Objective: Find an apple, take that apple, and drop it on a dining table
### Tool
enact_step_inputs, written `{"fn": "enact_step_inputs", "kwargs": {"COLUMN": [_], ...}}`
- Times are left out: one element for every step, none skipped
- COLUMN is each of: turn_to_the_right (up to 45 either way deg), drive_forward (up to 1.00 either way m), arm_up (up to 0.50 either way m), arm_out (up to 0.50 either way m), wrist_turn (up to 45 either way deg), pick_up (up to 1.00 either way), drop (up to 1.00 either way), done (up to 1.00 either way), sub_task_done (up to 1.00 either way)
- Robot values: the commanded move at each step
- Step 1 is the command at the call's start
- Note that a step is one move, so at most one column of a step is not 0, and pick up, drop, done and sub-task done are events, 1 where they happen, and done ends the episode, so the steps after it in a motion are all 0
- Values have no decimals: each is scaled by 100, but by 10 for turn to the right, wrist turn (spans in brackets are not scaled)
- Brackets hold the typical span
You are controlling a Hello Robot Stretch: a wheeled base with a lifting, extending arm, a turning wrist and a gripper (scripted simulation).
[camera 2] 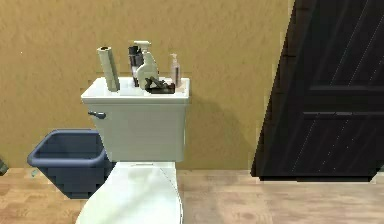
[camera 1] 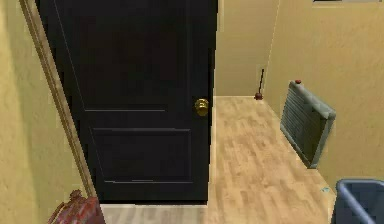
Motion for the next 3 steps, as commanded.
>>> {"fn": "enact_step_inputs", "kwargs": {"turn_to_the_right": [60, 0, 60], "drive_forward": [0, 50, 0], "arm_up": [0, 0, 0], "arm_out": [0, 0, 0], "wrist_turn": [0, 0, 0], "pick_up": [0, 0, 0], "drop": [0, 0, 0], "done": [0, 0, 0], "sub_task_done": [0, 0, 0]}}
